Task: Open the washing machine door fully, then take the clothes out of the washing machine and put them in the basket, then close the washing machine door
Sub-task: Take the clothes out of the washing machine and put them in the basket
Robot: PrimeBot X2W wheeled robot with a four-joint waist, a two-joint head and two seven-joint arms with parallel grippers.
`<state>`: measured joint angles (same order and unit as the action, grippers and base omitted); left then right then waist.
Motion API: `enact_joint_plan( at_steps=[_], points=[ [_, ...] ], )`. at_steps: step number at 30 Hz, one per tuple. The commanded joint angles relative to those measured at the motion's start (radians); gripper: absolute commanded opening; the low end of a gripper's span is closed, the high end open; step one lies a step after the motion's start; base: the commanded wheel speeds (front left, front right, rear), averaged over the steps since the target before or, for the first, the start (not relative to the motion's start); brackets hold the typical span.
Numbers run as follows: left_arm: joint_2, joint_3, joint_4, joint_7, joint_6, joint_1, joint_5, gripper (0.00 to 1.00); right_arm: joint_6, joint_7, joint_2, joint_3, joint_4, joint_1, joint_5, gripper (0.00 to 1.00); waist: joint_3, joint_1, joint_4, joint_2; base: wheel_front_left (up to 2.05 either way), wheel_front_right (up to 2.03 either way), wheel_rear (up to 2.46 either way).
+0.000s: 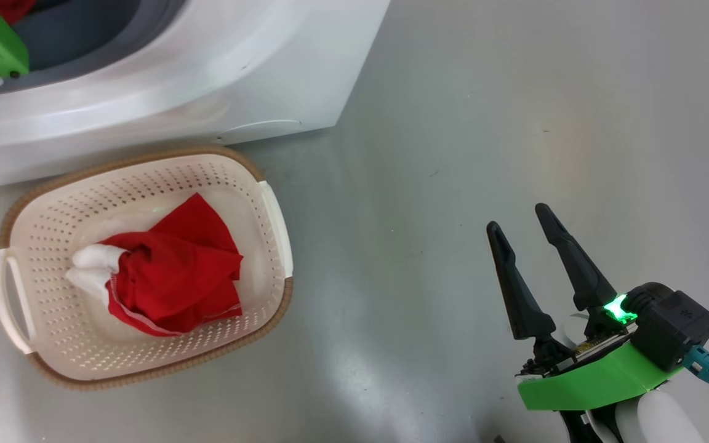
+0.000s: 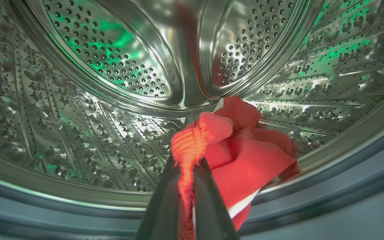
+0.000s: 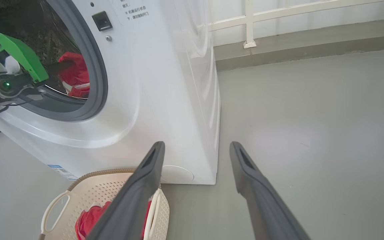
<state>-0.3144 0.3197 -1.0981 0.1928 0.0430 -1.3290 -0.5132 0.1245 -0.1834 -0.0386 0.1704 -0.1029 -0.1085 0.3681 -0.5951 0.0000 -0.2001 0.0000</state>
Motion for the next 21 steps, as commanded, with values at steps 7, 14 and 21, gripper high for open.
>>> enact_joint_plan(
  at_steps=[7,14,21],
  points=[
    [-0.04,-0.018,0.114,0.043,0.004,0.088,-0.014,0.0,0.006,0.004,-0.012,0.011,-0.03,-0.003,-0.008,1.0,0.017,0.0,0.035,0.0,0.0,0.0,0.0],
    [-0.047,-0.033,0.27,0.052,0.027,0.209,-0.037,0.0,0.006,0.007,-0.012,-0.004,-0.031,0.001,-0.01,1.0,0.049,0.0,0.064,0.0,0.0,0.0,0.0],
    [-0.073,-0.044,0.424,0.035,0.065,0.311,-0.051,0.0,0.006,0.008,-0.012,-0.009,-0.029,0.009,-0.008,1.0,0.089,0.0,0.074,0.0,0.0,0.0,0.0]
  ],
)
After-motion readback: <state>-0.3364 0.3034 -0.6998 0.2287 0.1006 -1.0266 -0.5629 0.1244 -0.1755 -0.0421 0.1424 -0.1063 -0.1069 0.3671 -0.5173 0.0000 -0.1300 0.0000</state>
